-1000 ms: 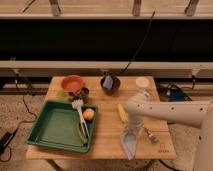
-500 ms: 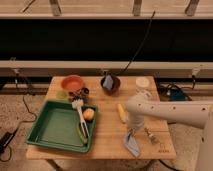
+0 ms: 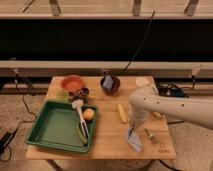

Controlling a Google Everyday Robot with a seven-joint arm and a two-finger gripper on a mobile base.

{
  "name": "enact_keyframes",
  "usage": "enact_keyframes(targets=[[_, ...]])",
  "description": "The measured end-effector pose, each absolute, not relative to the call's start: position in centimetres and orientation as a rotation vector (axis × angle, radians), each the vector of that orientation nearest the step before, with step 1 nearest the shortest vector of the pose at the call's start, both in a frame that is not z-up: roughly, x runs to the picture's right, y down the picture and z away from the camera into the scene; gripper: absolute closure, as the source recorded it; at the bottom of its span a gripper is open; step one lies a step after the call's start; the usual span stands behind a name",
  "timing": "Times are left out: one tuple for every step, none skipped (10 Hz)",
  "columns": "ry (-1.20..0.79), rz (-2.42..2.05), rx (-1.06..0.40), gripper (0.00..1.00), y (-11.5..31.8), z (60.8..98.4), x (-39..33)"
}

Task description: Wipe table surface with towel

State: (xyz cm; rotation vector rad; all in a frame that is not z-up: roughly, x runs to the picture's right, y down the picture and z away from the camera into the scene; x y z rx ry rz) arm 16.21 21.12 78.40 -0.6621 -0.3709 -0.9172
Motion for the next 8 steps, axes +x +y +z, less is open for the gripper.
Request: enact_keyframes(targets=[[-0.364, -0.916, -0.656, 1.00, 20.8, 78.4, 16.3], [-0.353, -0.916, -0.640, 1.00, 20.3, 78.6, 16.3], [-0.347, -0.915, -0.634, 1.00, 20.6, 78.8, 15.9], [-0.341, -0.916, -0.624, 1.00, 20.9, 79.1, 15.2], [-0.335, -0.921, -0.608, 1.00, 21.0, 79.7, 14.4], [-0.328, -0.920, -0.604, 1.00, 21.4, 80.0, 14.2], [-0.321, -0.920, -0.597, 1.00, 21.6, 80.2, 14.1], [-0.314, -0.922, -0.584, 1.00, 21.9, 80.5, 13.8]])
